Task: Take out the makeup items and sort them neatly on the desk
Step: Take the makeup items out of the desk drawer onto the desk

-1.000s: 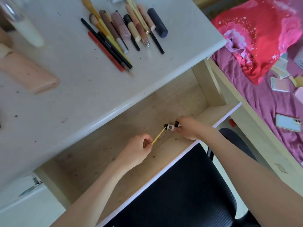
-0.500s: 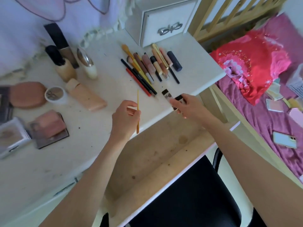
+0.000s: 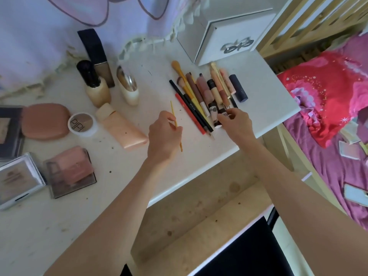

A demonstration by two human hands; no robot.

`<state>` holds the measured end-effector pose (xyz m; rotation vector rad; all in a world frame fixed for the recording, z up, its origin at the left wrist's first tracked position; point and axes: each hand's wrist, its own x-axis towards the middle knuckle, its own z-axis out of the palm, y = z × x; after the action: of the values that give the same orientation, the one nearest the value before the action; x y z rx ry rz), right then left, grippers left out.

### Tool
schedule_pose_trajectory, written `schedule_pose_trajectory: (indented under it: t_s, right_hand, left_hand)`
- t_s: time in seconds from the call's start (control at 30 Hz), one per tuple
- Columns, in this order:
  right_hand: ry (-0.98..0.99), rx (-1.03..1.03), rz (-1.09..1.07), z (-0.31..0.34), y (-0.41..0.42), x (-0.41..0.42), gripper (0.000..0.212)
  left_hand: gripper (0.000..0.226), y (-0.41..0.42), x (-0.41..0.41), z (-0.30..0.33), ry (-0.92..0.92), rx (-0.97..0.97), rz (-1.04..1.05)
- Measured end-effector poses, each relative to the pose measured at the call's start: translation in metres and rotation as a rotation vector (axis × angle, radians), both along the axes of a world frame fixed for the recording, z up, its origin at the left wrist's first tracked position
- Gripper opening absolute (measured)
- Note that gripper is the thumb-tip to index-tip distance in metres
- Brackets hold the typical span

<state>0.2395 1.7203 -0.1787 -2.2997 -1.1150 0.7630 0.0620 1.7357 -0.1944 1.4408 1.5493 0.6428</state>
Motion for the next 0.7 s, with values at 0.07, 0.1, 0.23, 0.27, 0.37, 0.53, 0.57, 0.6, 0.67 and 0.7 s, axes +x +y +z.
schedule_pose_trajectory:
  t_s: [0.07, 0.1, 0.23, 0.27, 0.37, 0.53, 0.57, 0.6, 0.67, 0.7]
  right_hand:
    - [-0.005, 0.015, -0.023, 0.001, 0.000, 0.001, 0.028]
    - [-0.017, 0.029, -0.025, 0.001, 0.000, 0.002, 0.030]
    - [-0.062, 0.081, -0.029, -0.003, -0.002, 0.002, 0.031]
    - [-0.059, 0.094, -0.032, -0.004, -0.003, 0.002, 0.032]
    - [-0.075, 0.117, -0.036, -0.006, -0.007, 0.003, 0.031]
    - [-0.139, 0.131, 0.010, -0.013, -0.017, 0.000, 0.035]
    - [-0.149, 0.133, 0.022, -0.014, -0.019, -0.001, 0.035]
    - [-0.156, 0.138, 0.031, -0.015, -0.021, -0.002, 0.036]
    - [-0.168, 0.156, 0.038, -0.015, -0.024, -0.004, 0.034]
    - [-0.168, 0.170, 0.034, -0.015, -0.026, -0.004, 0.031]
  left_hand:
    - [0.024, 0.001, 0.003, 0.000, -0.006, 0.010, 0.009]
    - [0.024, 0.002, 0.005, 0.000, -0.014, 0.014, 0.015]
    - [0.027, 0.008, 0.015, 0.003, -0.059, 0.018, 0.033]
    - [0.028, 0.010, 0.018, 0.004, -0.056, 0.022, 0.028]
    - [0.032, 0.010, 0.024, 0.003, -0.013, 0.044, -0.015]
    - [0.039, -0.008, 0.023, -0.006, 0.122, 0.181, -0.136]
    - [0.040, -0.011, 0.022, -0.010, 0.196, 0.229, -0.175]
    - [0.040, -0.013, 0.020, -0.014, 0.265, 0.266, -0.210]
    - [0.041, -0.016, 0.017, -0.020, 0.359, 0.304, -0.266]
    - [0.042, -0.018, 0.016, -0.022, 0.398, 0.324, -0.289]
